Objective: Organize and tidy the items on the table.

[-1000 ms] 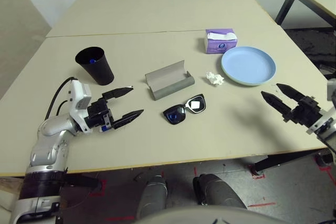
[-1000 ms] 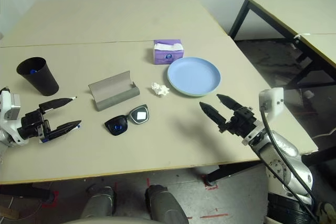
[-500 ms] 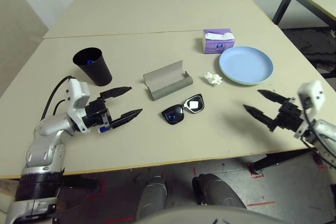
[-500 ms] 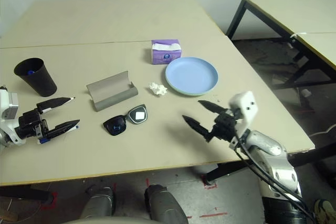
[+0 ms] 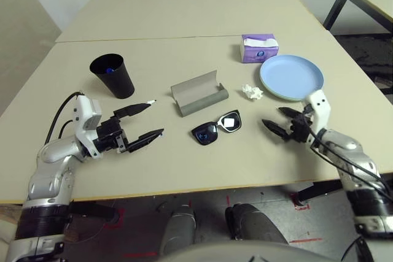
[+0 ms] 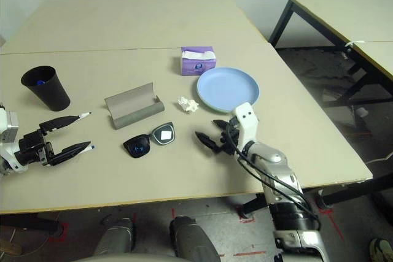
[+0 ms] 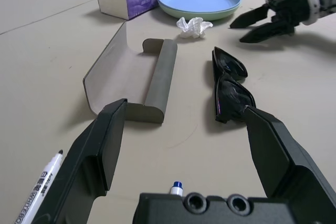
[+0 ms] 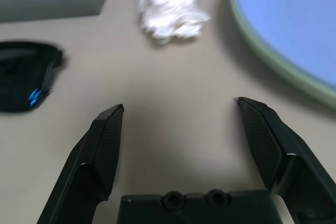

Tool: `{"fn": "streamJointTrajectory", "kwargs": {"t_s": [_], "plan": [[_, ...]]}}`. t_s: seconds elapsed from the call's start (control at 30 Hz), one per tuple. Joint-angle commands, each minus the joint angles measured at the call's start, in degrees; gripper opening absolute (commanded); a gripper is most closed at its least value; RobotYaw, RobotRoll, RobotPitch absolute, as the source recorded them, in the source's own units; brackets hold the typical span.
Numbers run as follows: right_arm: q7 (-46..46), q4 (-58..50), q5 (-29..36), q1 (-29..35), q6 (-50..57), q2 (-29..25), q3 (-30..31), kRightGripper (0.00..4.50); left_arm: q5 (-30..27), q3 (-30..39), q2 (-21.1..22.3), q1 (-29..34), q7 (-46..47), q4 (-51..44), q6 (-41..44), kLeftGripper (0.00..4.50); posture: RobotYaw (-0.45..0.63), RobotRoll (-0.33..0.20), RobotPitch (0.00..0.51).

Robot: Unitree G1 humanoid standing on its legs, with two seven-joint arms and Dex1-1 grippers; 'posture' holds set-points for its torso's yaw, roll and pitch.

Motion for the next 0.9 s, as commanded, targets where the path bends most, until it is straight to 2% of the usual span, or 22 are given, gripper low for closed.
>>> {"fn": "streamJointTrajectory", "kwargs": {"t_s": [0.03, 0.6, 0.9], "plan": [[-1.4, 3.7, -1.3, -1.3, -0.6, 1.3, 0.5, 4.44, 0.0, -0.1, 0.2, 0.4, 0.4, -1.2, 0.7, 4.50, -0.02, 0.000, 0.118], [-2.2, 12.9, -4.2, -10.9, -3.7, 9.2, 3.9, 4.44, 0.4, -0.7, -0.3, -0.2, 0.4, -0.1, 0.6, 4.50, -0.03, 0.000, 0.116], [-0.8, 17.6, -5.7, -15.1, -6.9, 10.5, 5.5, 4.44, 0.6, 0.9, 0.3, 1.0, 0.7, 1.6, -0.3, 4.50, -0.02, 0.000, 0.113]]}}
